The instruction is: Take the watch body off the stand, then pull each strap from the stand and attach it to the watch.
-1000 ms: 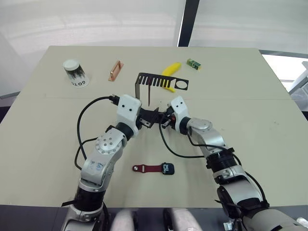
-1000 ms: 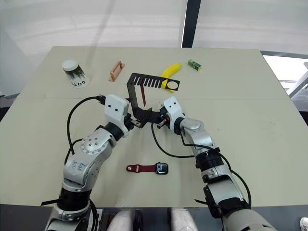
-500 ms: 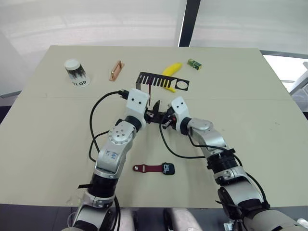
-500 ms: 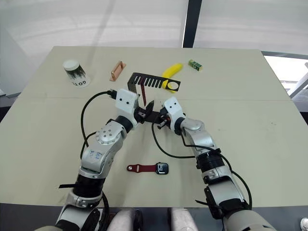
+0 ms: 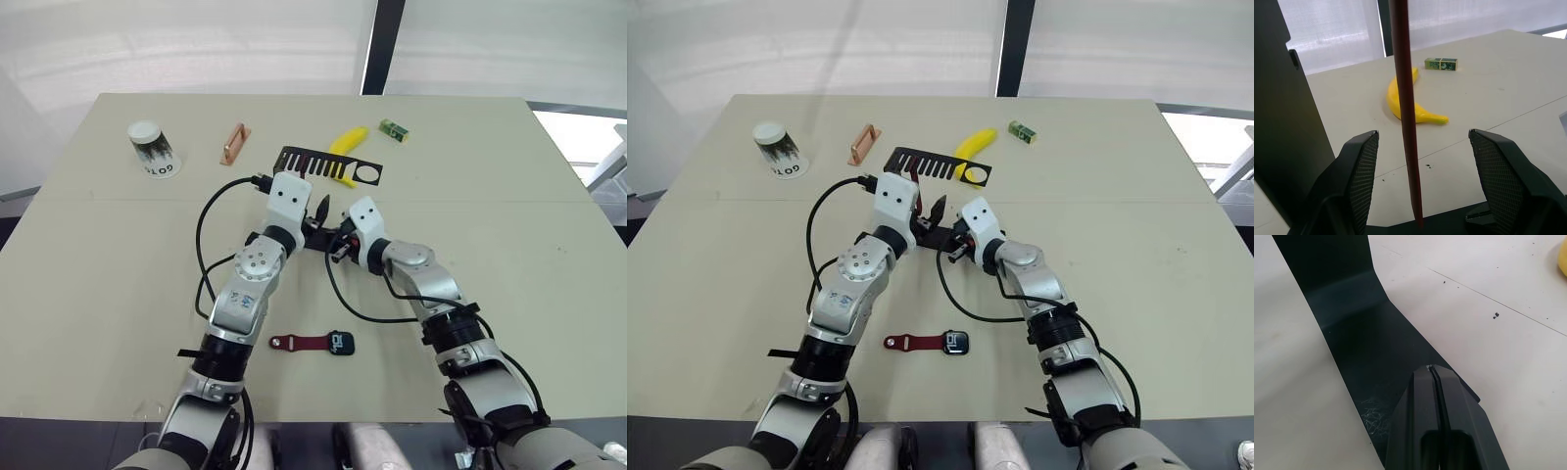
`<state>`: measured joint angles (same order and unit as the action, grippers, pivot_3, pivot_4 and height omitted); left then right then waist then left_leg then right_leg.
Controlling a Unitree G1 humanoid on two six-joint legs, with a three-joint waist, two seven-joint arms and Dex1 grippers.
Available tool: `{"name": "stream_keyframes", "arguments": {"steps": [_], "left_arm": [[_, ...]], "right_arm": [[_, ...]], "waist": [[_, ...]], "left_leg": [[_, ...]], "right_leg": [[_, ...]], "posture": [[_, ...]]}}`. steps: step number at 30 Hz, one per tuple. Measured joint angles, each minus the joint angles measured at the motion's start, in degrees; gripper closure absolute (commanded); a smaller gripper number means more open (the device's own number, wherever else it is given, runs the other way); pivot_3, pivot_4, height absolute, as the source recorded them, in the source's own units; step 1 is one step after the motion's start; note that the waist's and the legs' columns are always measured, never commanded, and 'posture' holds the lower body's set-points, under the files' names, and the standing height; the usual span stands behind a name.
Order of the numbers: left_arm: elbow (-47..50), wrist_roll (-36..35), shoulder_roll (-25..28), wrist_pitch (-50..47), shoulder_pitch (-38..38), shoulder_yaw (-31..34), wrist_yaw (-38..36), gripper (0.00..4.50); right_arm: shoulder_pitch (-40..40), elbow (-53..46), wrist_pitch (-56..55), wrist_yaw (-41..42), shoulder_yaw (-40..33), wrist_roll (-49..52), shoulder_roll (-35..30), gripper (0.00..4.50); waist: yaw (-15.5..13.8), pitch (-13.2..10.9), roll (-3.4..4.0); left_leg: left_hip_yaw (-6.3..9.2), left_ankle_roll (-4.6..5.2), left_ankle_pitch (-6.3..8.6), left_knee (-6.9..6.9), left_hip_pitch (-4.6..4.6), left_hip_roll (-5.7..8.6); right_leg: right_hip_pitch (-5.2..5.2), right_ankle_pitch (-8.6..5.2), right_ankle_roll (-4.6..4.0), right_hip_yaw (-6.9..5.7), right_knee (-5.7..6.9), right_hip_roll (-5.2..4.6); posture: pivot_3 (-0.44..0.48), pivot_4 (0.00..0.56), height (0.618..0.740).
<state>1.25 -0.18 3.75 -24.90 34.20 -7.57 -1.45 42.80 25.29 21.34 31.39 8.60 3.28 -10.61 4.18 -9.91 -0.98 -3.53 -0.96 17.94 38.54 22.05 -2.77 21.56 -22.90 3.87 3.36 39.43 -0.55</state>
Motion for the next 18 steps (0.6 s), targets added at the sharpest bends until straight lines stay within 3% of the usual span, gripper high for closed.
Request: {"name": "stream_keyframes", "arguments": {"steps": [2, 4, 7, 11, 12, 18], "left_arm": [[-0.1, 0.1, 0.0, 0.2, 0.0, 0.0, 0.0, 1.31], [-0.2, 0.2, -0.1, 0.6, 0.0, 0.0, 0.0, 1.73], [-2.0, 0.3, -0.2, 1.3, 0.9, 0.2, 0.0, 2.56], [-2.0, 0.6, -0.4, 1.9, 0.9, 0.4, 0.2, 4.3], [-2.0, 0.6, -0.5, 2.0, 0.9, 0.6, 0.3, 4.47], [-2.0, 0.8, -0.8, 3.0, 0.9, 0.5, 0.4, 4.47]], "right_arm": [[0.0, -0.1, 0.0, 0.0, 0.0, 0.0, 0.0, 4.5], [0.0, -0.1, 0.0, 0.0, 0.0, 0.0, -0.1, 4.5], [0.0, -0.1, 0.0, 0.0, 0.0, 0.0, -0.1, 4.5], [0.0, -0.1, 0.0, 0.0, 0.0, -0.1, -0.2, 4.5], [0.0, -0.1, 0.0, 0.0, 0.0, -0.1, -0.2, 4.5], [-0.3, -0.3, 0.0, 0.0, -0.1, -0.1, -0.3, 4.5]], "waist": [[0.0, 0.0, 0.0], [0.0, 0.0, 0.0], [0.0, 0.0, 0.0], [0.0, 0.0, 0.0], [-0.1, 0.0, 0.0], [-0.3, 0.0, 0.0]], "left_leg": [[0.0, 0.0, 0.0, 0.0, 0.0, 0.0], [0.0, 0.0, 0.0, 0.0, 0.0, -0.01], [0.0, 0.0, 0.0, 0.0, 0.0, -0.01], [0.0, -0.01, 0.0, 0.0, 0.0, -0.01], [0.0, -0.01, 0.0, 0.0, 0.0, 0.0], [0.0, -0.01, 0.0, 0.0, 0.0, 0.0]], "right_leg": [[0.0, 0.0, 0.0, 0.0, 0.0, 0.0], [0.0, 0.0, 0.0, 0.0, 0.0, 0.0], [0.0, 0.0, 0.0, 0.0, 0.0, 0.0], [0.0, 0.0, 0.0, 0.0, 0.0, 0.0], [0.0, 0.0, 0.0, 0.0, 0.0, -0.01], [0.0, 0.0, 0.0, 0.0, -0.01, -0.02]], "posture": [[0.0, 0.15, 0.74], [0.0, 0.15, 0.74], [0.0, 0.15, 0.74], [0.0, 0.15, 0.74], [0.0, 0.15, 0.74], [0.0, 0.15, 0.74]]}}
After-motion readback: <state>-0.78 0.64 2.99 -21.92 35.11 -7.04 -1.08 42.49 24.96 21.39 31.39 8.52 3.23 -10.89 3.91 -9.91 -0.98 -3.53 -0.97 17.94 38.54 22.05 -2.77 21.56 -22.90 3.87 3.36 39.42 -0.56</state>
